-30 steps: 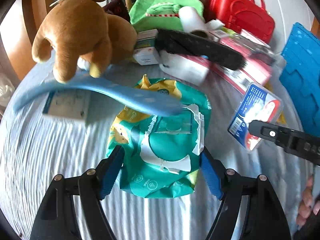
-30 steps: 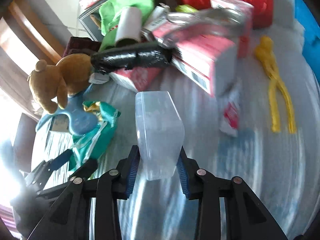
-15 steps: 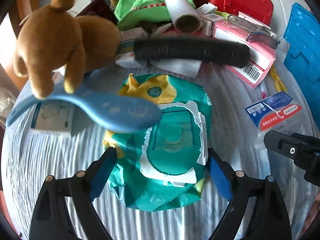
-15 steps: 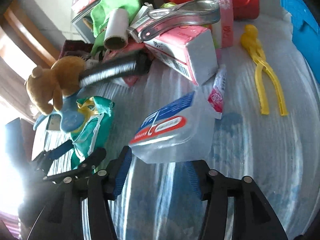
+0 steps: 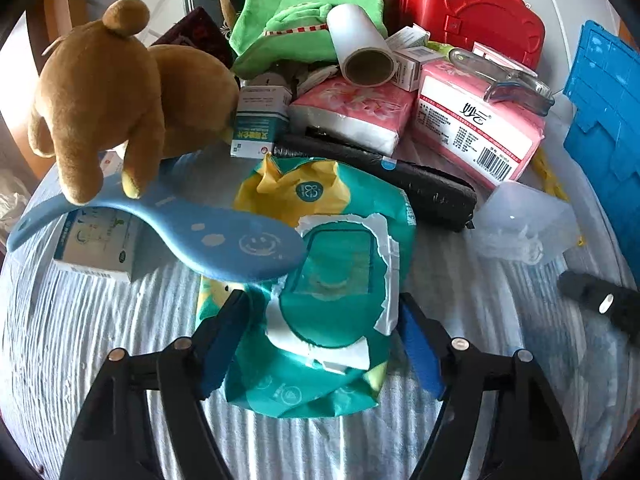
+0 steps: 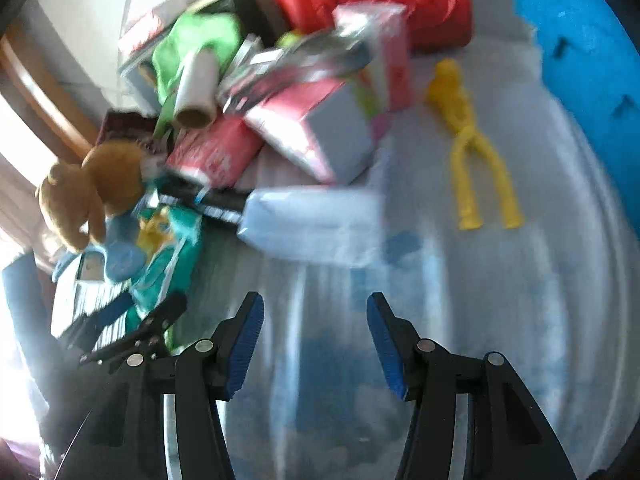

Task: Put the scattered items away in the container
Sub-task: 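Grasp the green wipes pack with the left tool while the right tool grasps the clear plastic box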

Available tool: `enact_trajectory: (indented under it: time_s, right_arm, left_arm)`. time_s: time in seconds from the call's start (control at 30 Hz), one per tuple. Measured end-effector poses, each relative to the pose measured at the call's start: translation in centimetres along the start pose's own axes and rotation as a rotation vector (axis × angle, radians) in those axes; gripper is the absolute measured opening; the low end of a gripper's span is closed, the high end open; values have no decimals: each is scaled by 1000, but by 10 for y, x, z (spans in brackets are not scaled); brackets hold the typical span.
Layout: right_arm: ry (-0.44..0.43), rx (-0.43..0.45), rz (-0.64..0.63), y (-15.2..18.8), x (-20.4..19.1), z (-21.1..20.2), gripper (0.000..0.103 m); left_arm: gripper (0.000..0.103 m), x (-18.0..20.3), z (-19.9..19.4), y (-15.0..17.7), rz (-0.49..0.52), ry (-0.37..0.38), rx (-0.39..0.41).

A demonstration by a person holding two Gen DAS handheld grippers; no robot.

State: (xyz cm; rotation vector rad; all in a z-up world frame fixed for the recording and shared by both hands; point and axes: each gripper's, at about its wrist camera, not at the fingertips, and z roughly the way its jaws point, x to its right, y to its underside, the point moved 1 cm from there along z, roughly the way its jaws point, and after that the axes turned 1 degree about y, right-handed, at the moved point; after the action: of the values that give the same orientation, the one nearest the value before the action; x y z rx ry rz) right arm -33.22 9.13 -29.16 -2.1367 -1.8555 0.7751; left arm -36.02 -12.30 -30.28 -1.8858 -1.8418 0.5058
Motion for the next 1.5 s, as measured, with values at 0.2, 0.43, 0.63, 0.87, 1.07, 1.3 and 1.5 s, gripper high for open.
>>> enact_trajectory:
  time_s: [0.2,0.43,0.63,0.87,1.07,1.3,1.5]
  right_arm:
    - [-18,47,-2,-27,26,3,60]
    - [-224,-86,-139,-22,-15,30,64]
    - [-185,-73,-253,-18,-21,22,79]
    - [-164,-27,-319,-33,-13,49,90]
    - [-209,-64,-363,-22,-25,66,45]
    - [-229,-48,-351,-5,-25,41,37]
    - [-242,5,-371,14,-29,-6,32]
  left_arm:
    - [80,8,11,0,16,-75,11]
    - [59,7,-8,6,-69,-79,9]
    - [61,19,-4,11,-80,-131,-5]
    - [90,29,20,1,-43,-227,-1]
    - [72,28,11,5,-58,-228,29]
    - [60,39,-29,20,-113,-158,60]
    - [59,61,-78,33,-104,-153,130]
